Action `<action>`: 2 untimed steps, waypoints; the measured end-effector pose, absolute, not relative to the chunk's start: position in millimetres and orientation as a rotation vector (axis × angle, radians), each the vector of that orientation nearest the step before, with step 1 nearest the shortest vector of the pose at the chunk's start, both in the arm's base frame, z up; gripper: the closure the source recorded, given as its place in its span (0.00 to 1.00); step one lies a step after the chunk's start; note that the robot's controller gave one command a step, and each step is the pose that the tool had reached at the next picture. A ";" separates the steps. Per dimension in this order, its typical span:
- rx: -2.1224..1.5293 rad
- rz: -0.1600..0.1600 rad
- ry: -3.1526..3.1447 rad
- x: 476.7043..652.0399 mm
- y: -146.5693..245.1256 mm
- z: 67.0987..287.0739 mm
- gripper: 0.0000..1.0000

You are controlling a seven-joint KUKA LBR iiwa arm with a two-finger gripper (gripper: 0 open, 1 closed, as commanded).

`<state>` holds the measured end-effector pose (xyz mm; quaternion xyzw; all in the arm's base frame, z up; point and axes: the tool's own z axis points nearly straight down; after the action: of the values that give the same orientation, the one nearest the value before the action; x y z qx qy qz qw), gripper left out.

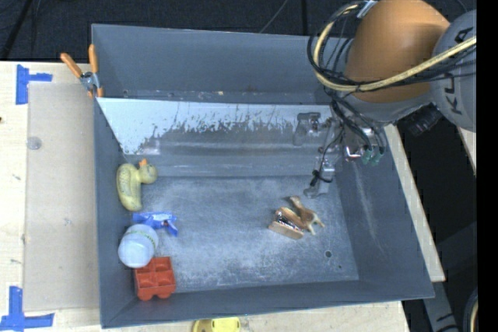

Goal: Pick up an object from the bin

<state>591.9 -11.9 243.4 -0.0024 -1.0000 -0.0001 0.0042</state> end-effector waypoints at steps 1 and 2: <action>-0.007 0.000 -3.136 591.9 -11.9 245.9 0.00; -0.112 -0.001 -3.133 588.1 -10.4 263.4 0.00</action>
Offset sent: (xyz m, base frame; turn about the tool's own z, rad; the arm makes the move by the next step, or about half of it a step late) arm -0.0113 0.0069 0.0537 0.1876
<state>588.1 -10.4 263.4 -0.0357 -0.9994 -0.0002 0.0033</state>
